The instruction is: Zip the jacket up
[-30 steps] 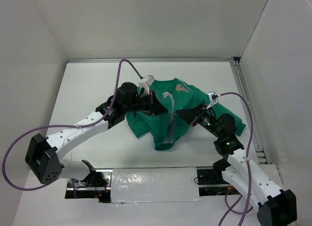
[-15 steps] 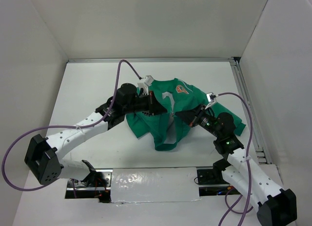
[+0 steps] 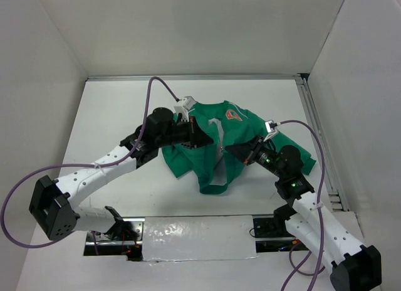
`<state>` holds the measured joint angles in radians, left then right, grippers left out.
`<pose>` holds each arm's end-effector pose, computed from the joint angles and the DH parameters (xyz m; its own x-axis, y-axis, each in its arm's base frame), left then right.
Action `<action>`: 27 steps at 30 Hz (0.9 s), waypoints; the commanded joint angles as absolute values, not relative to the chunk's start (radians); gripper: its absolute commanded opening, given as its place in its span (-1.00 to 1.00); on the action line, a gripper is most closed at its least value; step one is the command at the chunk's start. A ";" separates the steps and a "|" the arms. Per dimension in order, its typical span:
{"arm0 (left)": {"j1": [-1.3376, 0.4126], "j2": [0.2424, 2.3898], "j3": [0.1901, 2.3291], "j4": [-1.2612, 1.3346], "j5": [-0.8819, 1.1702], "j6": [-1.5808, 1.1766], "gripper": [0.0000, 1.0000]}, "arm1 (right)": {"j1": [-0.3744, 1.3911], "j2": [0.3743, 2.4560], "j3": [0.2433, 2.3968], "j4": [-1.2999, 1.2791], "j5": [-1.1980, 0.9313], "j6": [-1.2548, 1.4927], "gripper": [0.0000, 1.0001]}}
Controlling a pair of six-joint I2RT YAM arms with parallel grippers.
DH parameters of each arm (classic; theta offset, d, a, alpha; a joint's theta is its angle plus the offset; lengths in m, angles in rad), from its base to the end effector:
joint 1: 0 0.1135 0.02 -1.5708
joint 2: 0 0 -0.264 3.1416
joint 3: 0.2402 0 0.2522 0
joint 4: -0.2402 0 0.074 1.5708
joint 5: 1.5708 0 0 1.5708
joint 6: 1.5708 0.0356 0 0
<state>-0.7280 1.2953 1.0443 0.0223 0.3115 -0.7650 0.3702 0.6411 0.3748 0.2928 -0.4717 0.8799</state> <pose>0.2208 -0.2114 0.3404 -0.7150 -0.2457 -0.6545 0.5004 0.4738 -0.7246 0.1491 0.0752 0.2676 -0.5590 0.5195 -0.6463 -0.4943 0.4171 0.7627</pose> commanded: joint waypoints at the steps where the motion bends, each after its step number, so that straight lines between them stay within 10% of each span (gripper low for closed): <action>1: -0.726 1.273 1.040 0.071 0.314 -0.758 -1.00 | 0.367 0.632 0.417 0.362 -0.492 0.903 -1.00; 27: -0.724 1.301 1.035 0.078 0.305 -0.750 -1.00 | 0.362 0.675 0.419 0.469 -0.492 0.968 -1.00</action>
